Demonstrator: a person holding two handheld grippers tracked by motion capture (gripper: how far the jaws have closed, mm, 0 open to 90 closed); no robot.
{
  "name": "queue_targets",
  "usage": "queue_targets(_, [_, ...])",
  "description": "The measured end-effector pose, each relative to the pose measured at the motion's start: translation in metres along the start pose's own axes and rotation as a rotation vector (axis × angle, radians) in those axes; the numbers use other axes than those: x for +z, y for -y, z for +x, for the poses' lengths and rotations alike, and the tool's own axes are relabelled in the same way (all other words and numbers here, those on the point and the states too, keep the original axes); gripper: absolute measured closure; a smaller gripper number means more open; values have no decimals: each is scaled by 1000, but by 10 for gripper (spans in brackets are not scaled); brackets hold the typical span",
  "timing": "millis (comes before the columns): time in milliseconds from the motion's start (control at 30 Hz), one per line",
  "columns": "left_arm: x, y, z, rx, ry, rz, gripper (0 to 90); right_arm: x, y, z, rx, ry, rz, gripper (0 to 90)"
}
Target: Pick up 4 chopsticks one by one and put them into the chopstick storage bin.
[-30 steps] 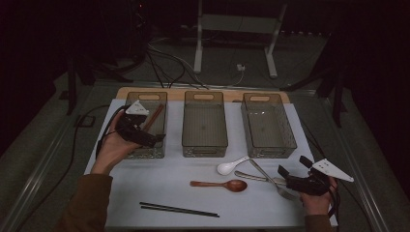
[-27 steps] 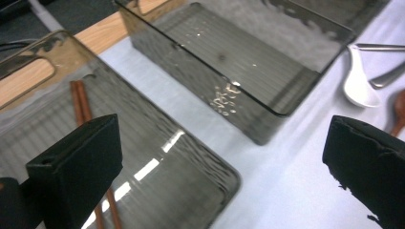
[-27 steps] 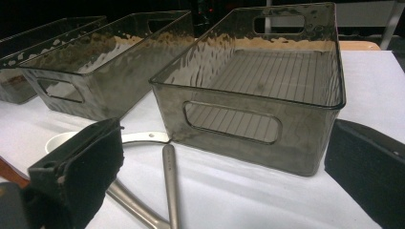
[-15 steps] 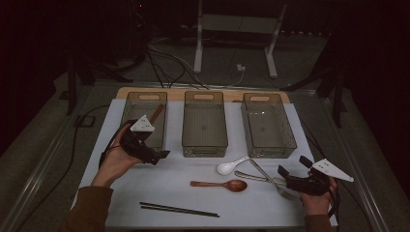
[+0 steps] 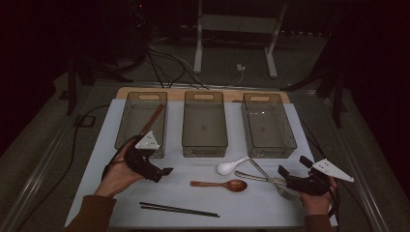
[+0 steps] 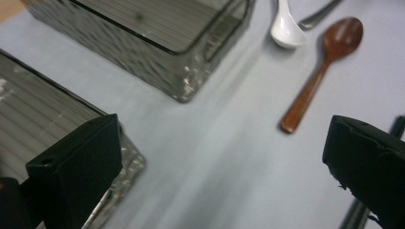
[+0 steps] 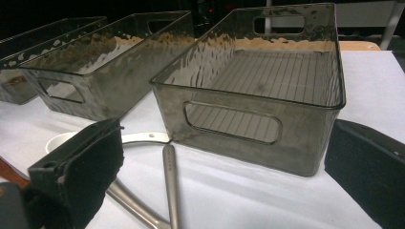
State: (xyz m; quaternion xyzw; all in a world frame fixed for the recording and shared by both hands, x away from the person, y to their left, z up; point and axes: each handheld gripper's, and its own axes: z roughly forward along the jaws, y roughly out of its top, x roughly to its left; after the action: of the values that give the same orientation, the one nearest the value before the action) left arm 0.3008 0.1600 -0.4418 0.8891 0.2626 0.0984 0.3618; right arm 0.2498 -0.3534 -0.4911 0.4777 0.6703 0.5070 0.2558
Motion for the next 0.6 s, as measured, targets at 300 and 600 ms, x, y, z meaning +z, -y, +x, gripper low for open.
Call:
queue_targets(300, [9,11,-18,24,39,2,9,0,0,0,1,0,-1,0])
queue_targets(600, [31,26,-44,48,97,28,13,0,0,0,1,0,-1,0])
